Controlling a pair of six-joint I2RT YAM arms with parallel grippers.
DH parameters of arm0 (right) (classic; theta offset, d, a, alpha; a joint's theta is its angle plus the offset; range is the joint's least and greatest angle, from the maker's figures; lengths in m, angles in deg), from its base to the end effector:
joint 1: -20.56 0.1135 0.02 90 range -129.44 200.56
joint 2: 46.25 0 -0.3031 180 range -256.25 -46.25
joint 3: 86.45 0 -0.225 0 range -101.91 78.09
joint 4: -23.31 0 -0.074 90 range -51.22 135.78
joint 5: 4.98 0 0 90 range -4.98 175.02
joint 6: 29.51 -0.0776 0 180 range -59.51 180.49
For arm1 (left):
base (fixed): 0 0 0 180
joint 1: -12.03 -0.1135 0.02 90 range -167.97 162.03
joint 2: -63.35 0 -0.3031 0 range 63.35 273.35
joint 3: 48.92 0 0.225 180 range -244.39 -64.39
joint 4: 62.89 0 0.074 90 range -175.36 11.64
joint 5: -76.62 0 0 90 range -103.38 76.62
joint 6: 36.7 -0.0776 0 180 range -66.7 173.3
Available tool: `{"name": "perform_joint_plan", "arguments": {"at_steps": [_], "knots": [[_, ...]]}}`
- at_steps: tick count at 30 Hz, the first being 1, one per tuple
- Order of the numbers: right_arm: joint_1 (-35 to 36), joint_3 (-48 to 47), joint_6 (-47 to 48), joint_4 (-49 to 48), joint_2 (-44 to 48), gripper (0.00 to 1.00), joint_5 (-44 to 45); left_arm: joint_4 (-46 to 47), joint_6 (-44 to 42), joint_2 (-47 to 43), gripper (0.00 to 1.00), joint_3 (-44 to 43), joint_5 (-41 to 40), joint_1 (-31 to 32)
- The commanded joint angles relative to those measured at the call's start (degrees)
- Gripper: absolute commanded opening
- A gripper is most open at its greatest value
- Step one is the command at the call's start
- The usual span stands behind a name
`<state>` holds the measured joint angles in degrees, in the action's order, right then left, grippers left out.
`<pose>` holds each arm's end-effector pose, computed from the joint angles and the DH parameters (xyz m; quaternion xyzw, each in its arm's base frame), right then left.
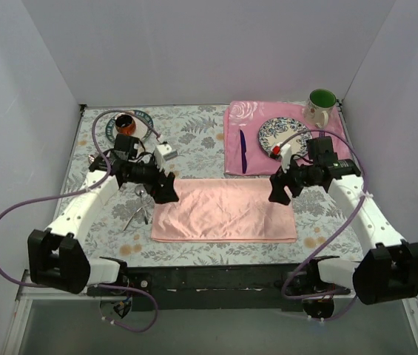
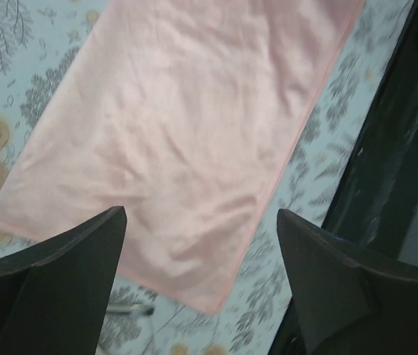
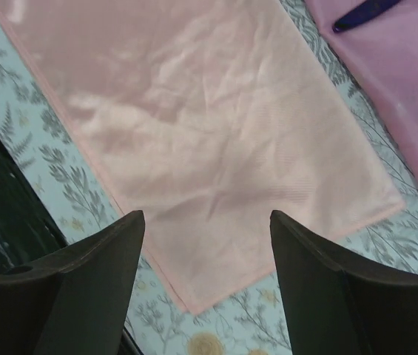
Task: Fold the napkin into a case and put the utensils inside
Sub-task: Smooth out the rectangle-folded napkin from the folded napkin.
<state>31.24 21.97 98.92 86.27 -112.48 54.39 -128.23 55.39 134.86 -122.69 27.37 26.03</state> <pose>0.1865 0.0754 0.2930 -0.4519 0.8118 0.1817 0.3220 0.1904 -0.0997 0.2914 0.1752 0.8984 -0.3658 0.1687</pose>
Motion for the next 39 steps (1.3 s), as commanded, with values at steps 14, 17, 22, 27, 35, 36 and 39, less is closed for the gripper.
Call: {"name": "perform_joint_plan", "arguments": {"at_steps": [14,17,22,27,35,36,39], "knots": [[3.21,-5.32,-46.87,-37.46,-30.61,0.99,-28.26,48.20,66.20,29.38,0.96,-3.74,27.80,-0.11],[3.73,-3.39,-51.52,-45.00,-32.72,0.99,-28.25,48.90,66.73,33.78,0.94,-5.84,28.16,0.76],[4.44,1.18,-66.27,-64.74,-35.18,0.99,-28.69,54.42,71.12,39.58,0.93,-7.87,27.63,2.44],[4.79,4.08,-74.55,-73.67,-37.47,0.99,-27.29,58.65,77.01,44.50,0.93,-9.55,25.96,2.61],[3.57,7.60,-72.54,-73.76,-42.39,0.99,-26.41,58.13,77.63,47.67,0.93,-8.06,22.88,2.52],[3.21,8.04,-72.45,-73.85,-42.66,0.99,-26.32,57.95,77.46,47.67,0.93,-7.53,22.88,2.35],[1.81,10.32,-72.80,-73.85,-43.01,0.99,-26.76,57.25,76.84,47.59,0.93,-5.77,23.41,1.56]]}}
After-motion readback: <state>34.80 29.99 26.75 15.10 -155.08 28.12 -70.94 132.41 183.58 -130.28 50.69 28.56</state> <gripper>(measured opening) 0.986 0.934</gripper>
